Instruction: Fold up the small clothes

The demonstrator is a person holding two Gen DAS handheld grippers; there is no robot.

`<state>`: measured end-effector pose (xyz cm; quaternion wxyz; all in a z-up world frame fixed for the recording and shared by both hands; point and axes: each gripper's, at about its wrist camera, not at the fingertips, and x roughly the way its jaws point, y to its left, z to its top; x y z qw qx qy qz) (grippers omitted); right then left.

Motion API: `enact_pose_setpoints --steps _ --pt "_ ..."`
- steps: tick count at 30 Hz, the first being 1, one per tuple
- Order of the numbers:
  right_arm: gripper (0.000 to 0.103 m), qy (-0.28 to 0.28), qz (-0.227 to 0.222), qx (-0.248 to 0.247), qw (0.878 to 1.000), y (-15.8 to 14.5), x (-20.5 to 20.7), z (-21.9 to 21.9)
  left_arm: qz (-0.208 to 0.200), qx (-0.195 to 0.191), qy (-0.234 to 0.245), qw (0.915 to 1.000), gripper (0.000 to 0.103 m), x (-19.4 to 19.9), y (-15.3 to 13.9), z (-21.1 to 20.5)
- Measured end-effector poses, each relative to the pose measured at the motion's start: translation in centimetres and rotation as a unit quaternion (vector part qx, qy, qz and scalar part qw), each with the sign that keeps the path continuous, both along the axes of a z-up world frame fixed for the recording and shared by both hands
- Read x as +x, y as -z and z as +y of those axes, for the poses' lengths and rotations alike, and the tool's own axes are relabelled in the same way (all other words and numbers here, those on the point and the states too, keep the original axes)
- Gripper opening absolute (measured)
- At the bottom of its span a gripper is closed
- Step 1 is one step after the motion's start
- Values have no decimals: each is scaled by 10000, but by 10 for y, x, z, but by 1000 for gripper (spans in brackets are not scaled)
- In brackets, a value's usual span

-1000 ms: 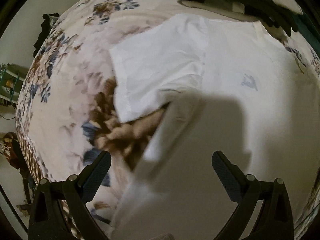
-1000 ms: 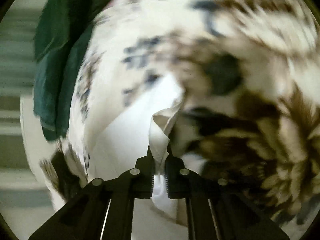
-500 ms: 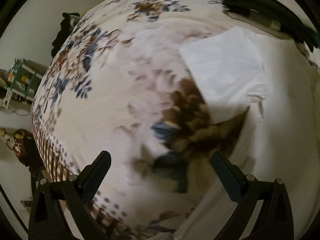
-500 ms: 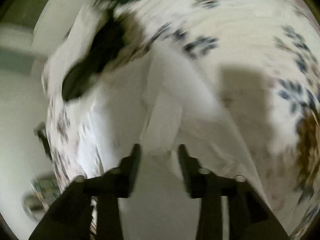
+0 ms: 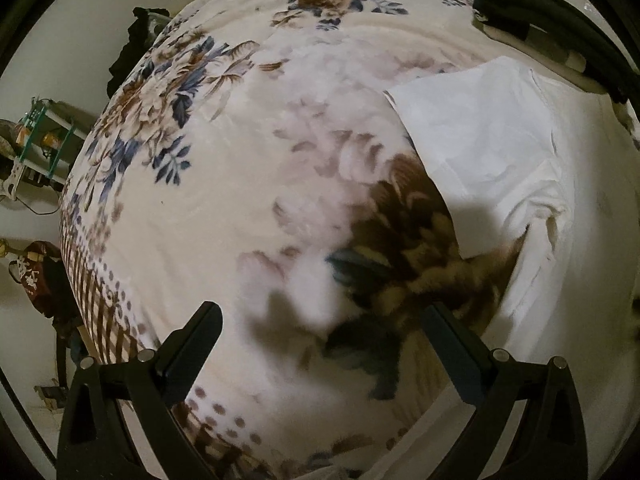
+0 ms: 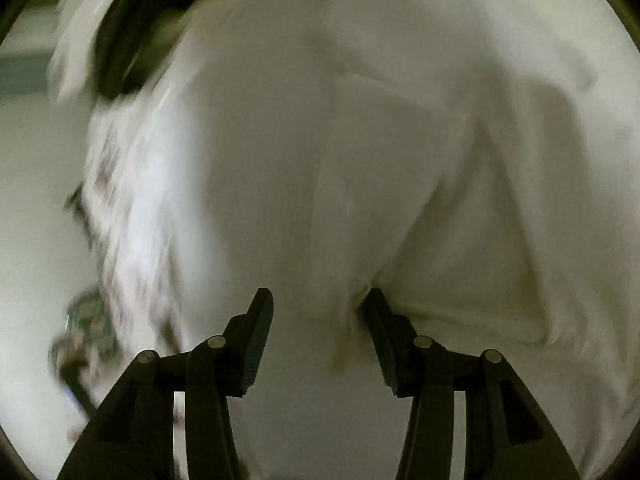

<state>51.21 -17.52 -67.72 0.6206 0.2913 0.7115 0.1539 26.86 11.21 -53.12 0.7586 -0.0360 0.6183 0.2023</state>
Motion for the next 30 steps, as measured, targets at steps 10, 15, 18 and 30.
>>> enact_pose_setpoints --steps 10,15,18,30 --pt "54 1415 -407 -17 9891 -32 2 -68 66 58 17 10000 103 -6 2 3" --pt "54 1541 -129 158 9879 7 43 -29 69 123 -3 9999 103 -7 3 3" --pt "54 1200 335 683 9899 23 57 9 68 160 24 9998 103 -6 1 2" --pt "5 -1880 -1940 -3916 8796 -11 1 132 110 216 -127 9996 103 -19 -3 19"
